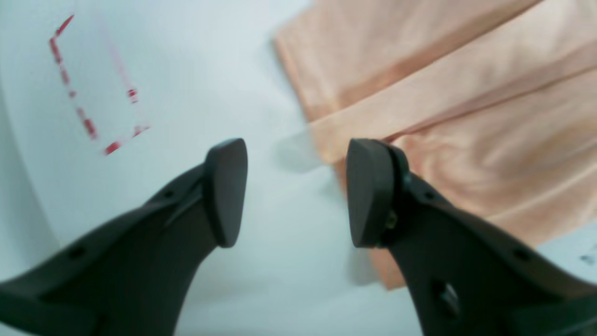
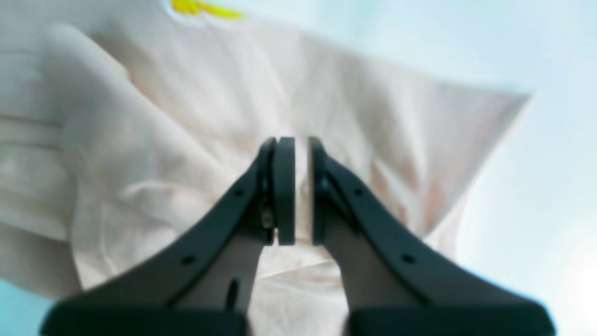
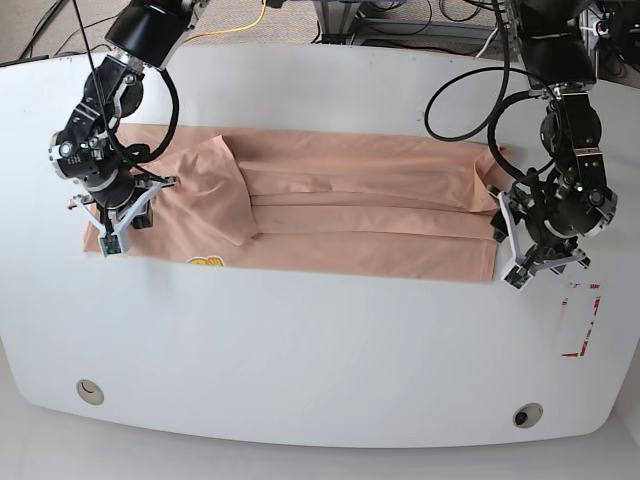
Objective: Layout the t-shirt on the table in an organized manner, then fold the t-shirt properly
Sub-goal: 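Grasp the folded edge with both grippers and pull it taut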
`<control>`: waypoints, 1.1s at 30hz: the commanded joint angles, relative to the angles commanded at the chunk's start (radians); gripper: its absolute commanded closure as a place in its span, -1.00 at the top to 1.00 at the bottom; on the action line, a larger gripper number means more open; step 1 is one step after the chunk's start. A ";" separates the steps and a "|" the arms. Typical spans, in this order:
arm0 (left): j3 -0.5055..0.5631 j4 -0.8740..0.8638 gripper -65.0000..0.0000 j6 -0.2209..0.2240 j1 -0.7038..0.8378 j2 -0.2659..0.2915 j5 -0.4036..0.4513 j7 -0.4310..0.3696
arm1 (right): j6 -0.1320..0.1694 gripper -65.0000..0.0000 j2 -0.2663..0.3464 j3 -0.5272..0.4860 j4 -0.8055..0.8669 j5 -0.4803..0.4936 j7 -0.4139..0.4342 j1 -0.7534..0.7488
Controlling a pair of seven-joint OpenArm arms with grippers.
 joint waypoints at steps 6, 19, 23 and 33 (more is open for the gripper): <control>0.015 0.002 -0.02 0.000 0.034 0.060 0.002 -0.003 | 0.000 -0.87 -0.037 -0.112 0.058 0.000 -0.037 -0.025; 0.034 -0.132 -0.02 0.000 0.103 0.021 0.003 -0.118 | 0.000 -0.88 -0.060 -0.146 -0.198 -0.009 0.135 -0.028; 0.034 -0.219 -0.02 0.000 0.098 0.005 0.003 -0.157 | 0.000 -0.88 -0.017 -0.146 -0.301 -0.003 0.173 -0.021; 0.034 -0.249 -0.02 0.000 0.098 -0.031 0.002 -0.218 | 0.000 -0.88 0.005 -0.146 -0.379 -0.002 0.235 -0.025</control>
